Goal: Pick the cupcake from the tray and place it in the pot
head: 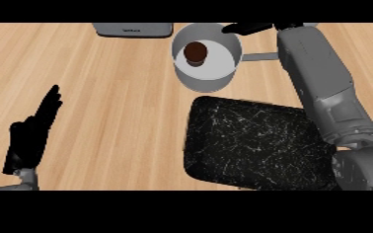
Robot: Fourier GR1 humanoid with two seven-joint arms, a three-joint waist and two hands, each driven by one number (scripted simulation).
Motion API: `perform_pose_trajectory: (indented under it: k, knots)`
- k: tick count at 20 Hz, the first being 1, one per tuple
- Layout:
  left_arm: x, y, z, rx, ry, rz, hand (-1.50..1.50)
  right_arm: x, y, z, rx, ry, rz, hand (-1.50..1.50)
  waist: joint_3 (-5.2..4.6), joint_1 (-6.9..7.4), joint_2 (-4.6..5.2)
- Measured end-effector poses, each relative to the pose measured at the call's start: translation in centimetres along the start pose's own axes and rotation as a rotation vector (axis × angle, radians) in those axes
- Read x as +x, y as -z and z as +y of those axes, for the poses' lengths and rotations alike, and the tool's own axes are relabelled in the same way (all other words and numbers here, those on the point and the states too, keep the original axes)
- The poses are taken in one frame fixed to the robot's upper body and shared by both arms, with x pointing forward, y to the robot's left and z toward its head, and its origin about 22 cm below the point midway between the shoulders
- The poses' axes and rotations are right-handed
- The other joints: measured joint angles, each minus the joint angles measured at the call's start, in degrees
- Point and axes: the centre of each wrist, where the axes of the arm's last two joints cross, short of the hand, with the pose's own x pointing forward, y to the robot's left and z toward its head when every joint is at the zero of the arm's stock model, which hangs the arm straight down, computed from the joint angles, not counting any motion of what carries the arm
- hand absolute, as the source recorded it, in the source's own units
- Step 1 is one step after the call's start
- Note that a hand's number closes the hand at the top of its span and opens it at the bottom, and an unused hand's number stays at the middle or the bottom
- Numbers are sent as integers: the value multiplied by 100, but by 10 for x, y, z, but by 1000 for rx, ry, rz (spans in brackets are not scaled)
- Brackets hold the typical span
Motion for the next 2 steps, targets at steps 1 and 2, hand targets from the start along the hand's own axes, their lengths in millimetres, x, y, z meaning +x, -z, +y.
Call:
perform_pose_trajectory:
  k: [1, 2]
  knots:
    - [-1, -1, 1, 1, -3, 3, 0, -4, -3, -3, 0, 11, -1, -150, 0, -17, -7]
    - [1, -1, 2, 3, -4, 8, 0, -6, -5, -8, 2, 24, -1, -150, 0, -37, -17]
